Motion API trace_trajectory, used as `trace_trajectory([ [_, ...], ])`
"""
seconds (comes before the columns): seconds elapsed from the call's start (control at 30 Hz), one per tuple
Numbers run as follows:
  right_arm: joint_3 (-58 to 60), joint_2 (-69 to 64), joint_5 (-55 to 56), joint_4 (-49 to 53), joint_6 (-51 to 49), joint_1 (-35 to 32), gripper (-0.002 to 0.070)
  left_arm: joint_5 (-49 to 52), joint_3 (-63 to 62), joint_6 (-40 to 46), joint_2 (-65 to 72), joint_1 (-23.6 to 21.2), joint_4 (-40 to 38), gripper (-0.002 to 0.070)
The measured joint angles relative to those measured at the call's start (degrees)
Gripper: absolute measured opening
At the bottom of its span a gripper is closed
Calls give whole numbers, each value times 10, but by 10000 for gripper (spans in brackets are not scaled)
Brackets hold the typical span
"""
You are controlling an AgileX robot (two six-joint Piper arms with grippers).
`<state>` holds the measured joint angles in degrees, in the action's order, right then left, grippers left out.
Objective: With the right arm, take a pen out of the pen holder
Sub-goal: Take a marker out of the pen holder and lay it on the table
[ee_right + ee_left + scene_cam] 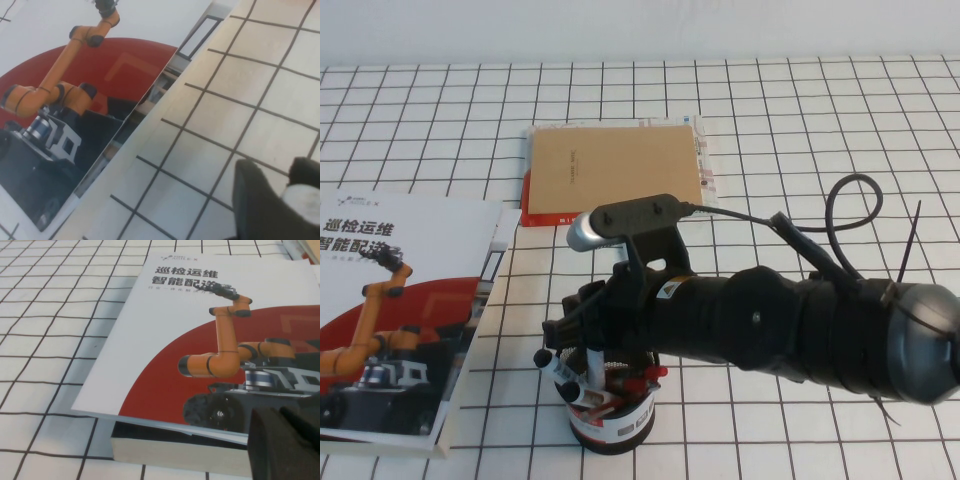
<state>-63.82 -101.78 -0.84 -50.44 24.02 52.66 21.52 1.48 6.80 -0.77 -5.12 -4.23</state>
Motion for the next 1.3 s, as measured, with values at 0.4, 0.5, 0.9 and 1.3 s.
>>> trace_trajectory([
  [0.4,0,28,-5,2,13,0,94,0,0,0,0,0,0,-3],
  [0.5,0,52,-11,15,13,0,94,0,0,0,0,0,0,-3],
  [0.9,0,158,-45,88,14,-17,94,0,0,0,0,0,0,-3],
  [1.3,-47,183,-123,181,-27,-108,93,0,0,0,0,0,0,-3],
])
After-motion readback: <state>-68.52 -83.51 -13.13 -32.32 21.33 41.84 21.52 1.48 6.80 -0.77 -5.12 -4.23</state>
